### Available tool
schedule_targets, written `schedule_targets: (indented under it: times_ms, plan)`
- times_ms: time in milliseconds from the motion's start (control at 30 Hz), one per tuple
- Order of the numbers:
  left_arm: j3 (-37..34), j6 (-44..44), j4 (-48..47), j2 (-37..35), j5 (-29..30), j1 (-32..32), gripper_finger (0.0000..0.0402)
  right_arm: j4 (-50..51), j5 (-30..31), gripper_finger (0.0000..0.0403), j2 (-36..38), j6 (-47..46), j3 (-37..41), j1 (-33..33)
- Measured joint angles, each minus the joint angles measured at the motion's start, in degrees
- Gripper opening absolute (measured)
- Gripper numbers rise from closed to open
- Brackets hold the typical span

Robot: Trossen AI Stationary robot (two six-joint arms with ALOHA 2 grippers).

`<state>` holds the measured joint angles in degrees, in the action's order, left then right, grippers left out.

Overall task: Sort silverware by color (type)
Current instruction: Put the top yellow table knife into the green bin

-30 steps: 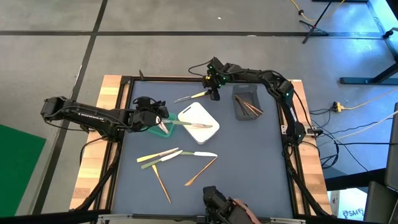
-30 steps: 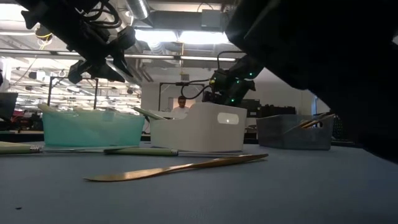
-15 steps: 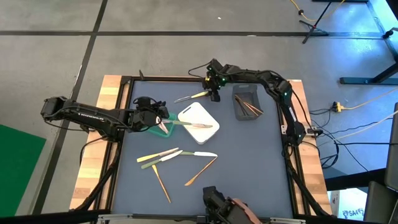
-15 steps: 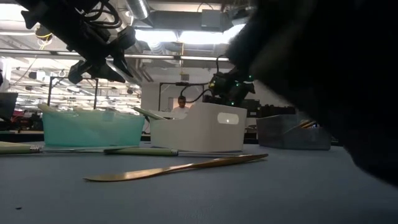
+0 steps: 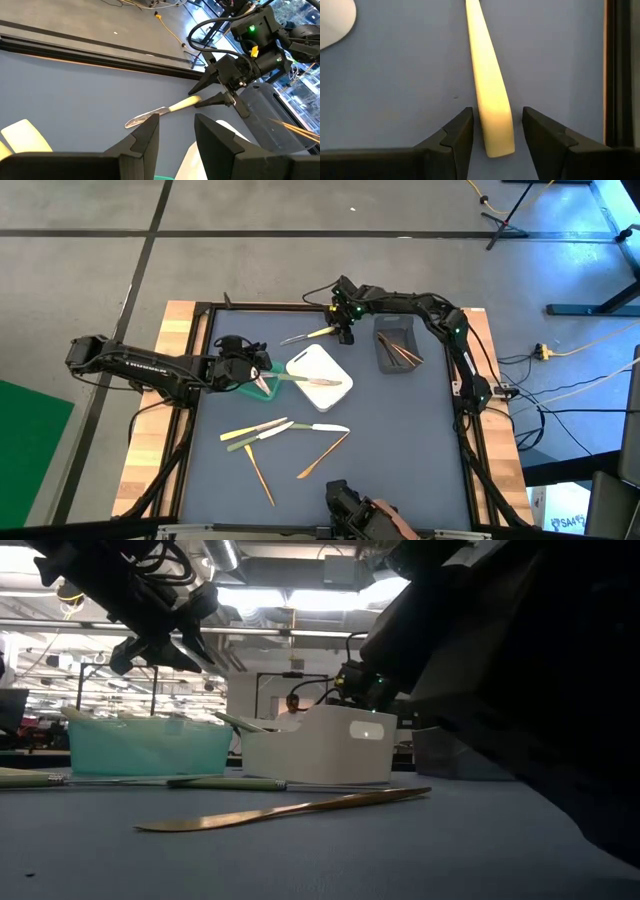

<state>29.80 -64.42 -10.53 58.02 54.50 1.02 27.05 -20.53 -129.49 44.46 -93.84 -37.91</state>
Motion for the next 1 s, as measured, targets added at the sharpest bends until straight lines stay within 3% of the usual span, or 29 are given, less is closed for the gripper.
schedule_targets:
  times_ms: [400,1000]
  plan:
    - [0.00,0.05,-0.01,0.00,0.02,0.00,0.0118,-0.50,0.59,0.0083,-0.07,1.53,0.02,0.07]
    - [0.00,0.09,-0.08,0.00,0.38,0.00,0.0118,2.23,3.86,0.0059,-0.33,5.78,-2.78,0.15]
